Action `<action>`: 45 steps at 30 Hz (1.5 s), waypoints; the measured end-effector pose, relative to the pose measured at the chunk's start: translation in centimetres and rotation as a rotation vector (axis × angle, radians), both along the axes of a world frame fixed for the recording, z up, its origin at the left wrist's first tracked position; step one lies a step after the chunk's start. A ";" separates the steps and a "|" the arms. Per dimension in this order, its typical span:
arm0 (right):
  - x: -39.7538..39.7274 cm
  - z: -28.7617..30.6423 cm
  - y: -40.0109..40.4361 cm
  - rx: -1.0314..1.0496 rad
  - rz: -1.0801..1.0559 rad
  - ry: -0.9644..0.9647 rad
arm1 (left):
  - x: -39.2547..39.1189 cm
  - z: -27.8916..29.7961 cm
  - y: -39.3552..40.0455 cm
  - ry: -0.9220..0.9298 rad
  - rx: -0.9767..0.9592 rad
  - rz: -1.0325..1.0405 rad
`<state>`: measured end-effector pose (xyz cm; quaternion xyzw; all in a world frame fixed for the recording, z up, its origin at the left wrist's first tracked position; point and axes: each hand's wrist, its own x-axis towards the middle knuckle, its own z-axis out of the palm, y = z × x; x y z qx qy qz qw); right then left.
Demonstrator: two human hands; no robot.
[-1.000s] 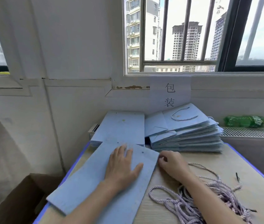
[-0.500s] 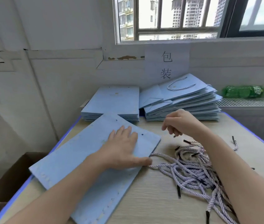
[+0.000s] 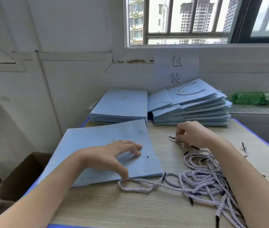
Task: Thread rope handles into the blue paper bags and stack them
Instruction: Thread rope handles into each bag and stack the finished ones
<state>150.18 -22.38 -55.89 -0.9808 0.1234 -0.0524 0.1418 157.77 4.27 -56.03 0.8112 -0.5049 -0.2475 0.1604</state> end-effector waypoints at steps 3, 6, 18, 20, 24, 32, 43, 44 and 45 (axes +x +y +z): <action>-0.3 0.8 1.7 0.200 0.080 -0.084 | 0.0 0.2 -0.3 -0.011 -0.004 0.038; -0.6 1.8 3.8 0.423 0.196 -0.141 | 0.0 0.1 -1.3 -0.157 0.009 0.067; -0.8 1.5 7.5 0.240 0.389 -0.039 | -0.3 -0.7 0.1 -0.227 -0.123 0.039; -0.6 1.3 7.5 0.238 0.381 -0.057 | -0.3 -0.7 0.2 -0.212 -0.145 0.043; -0.2 0.7 7.6 0.114 0.389 -0.075 | -0.5 -0.8 0.1 -0.244 -0.154 0.037; -0.1 0.4 7.7 0.008 0.461 -0.056 | -0.6 -1.0 0.1 -0.268 -0.163 0.031; 0.6 -0.9 8.9 0.114 0.453 -0.142 | -0.3 -1.0 0.2 -0.261 -0.277 0.099; 0.7 -1.0 8.7 0.098 0.447 -0.131 | -0.3 -1.0 0.2 -0.275 -0.283 0.103; 0.7 -1.0 8.6 0.096 0.437 -0.125 | -0.3 -1.0 0.2 -0.293 -0.287 0.108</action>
